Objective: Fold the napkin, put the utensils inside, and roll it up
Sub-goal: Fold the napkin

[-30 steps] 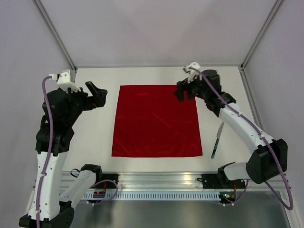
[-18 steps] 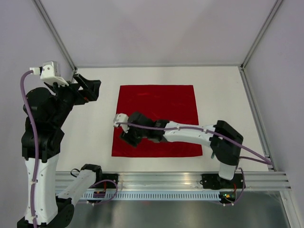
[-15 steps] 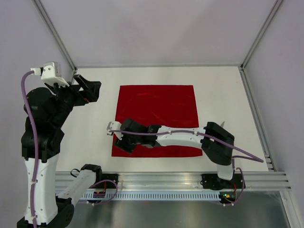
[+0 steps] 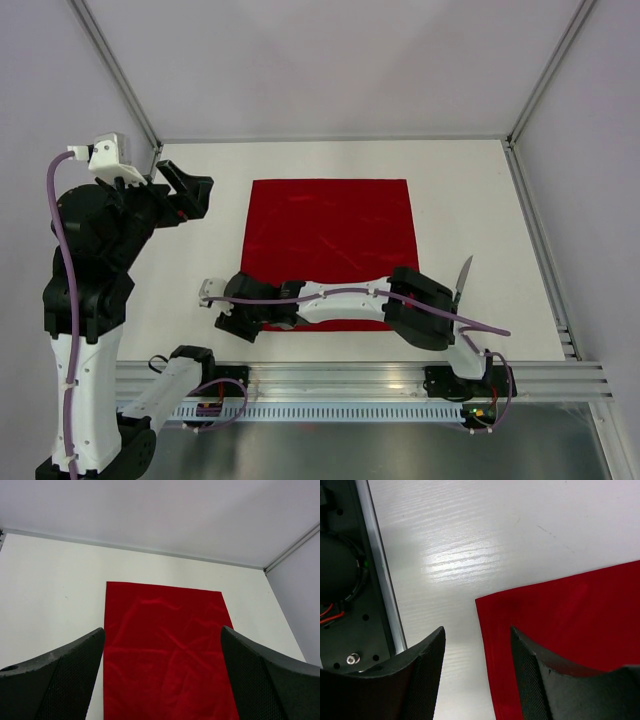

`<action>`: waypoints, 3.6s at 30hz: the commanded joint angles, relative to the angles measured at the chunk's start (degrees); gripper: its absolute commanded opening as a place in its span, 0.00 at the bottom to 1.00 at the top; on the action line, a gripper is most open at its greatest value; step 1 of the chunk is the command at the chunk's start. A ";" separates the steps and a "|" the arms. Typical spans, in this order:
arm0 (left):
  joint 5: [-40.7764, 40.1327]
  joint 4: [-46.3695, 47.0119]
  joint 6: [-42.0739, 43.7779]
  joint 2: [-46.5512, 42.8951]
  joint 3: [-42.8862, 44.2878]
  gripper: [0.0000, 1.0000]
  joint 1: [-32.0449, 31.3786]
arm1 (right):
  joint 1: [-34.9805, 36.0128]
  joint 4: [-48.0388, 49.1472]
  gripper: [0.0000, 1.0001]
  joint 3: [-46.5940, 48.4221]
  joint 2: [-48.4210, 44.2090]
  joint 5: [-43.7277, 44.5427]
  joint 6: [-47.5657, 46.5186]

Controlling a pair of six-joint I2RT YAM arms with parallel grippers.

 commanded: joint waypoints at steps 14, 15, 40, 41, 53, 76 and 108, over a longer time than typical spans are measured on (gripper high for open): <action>0.21 -1.20 -0.40 -0.73 -0.35 1.00 0.19 | -0.16 -2.43 0.62 6.97 7.79 4.86 1.76; 0.21 -1.29 -0.31 -0.74 -0.53 1.00 0.28 | -0.16 -2.34 0.62 6.97 7.97 4.86 1.68; -0.23 0.47 0.66 -2.05 -4.31 1.00 0.19 | -0.69 -5.50 0.18 9.60 9.47 5.74 -0.61; -0.23 0.47 0.74 -1.97 -4.40 1.00 0.19 | -0.69 -5.59 0.17 9.78 8.94 5.39 -0.61; -0.06 1.61 0.74 -2.05 -5.37 1.00 0.19 | -0.78 -6.73 0.03 10.22 4.19 5.12 -0.43; 0.47 2.23 0.83 -1.79 -6.42 1.00 0.19 | -0.43 -9.46 0.60 15.23 10.60 3.62 2.99; -0.06 2.66 1.27 -1.88 -7.39 1.00 0.19 | -0.25 -13.85 0.20 14.97 14.38 5.47 2.82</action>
